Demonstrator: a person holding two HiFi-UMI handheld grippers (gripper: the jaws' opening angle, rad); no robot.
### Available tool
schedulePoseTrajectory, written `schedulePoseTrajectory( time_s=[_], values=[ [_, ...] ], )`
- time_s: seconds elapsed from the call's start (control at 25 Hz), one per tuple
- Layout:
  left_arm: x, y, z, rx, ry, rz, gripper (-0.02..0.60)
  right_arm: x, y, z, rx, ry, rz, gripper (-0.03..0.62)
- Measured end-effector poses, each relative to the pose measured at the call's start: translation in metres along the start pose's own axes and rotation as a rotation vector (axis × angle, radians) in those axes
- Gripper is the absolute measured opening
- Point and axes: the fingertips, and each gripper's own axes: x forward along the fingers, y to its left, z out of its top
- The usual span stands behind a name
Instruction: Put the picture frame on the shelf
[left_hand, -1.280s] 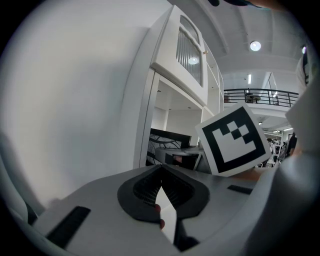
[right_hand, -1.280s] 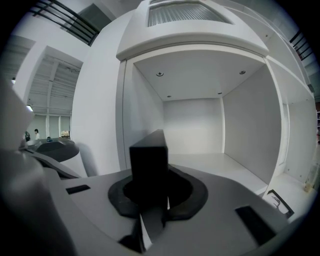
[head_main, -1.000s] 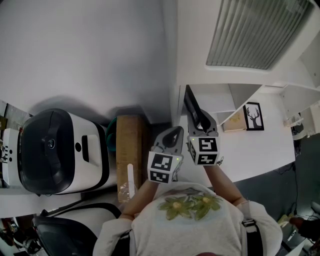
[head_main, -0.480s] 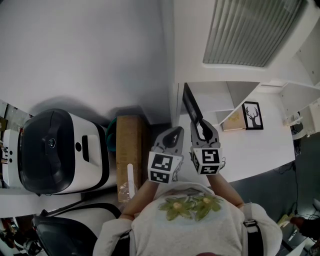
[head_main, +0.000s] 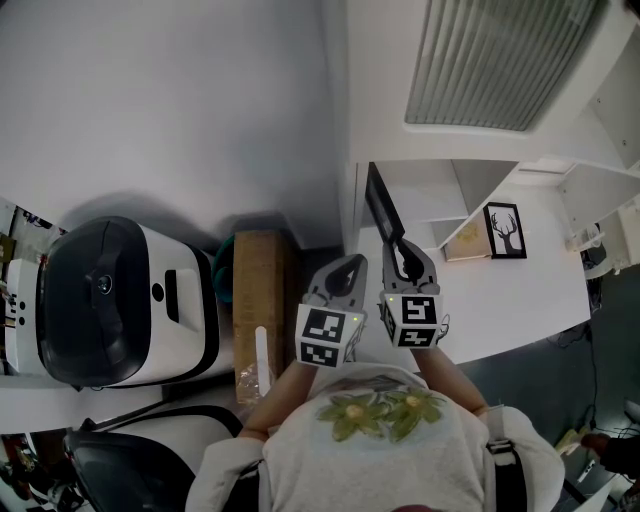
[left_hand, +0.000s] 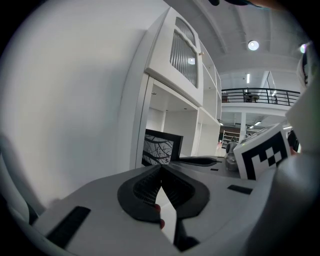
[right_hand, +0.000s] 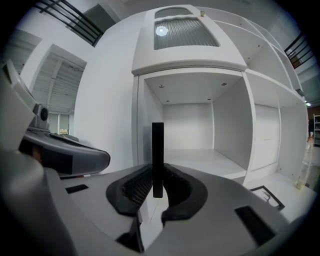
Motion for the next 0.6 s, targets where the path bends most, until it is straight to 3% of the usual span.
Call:
schedulePoseTrajectory(
  time_s=[0.6],
  values=[
    [0.004, 0.004, -0.002, -0.002, 0.009, -0.010, 0.029, 0.016, 0.000, 0.004, -0.009, 0.005, -0.016, 0.083]
  ],
)
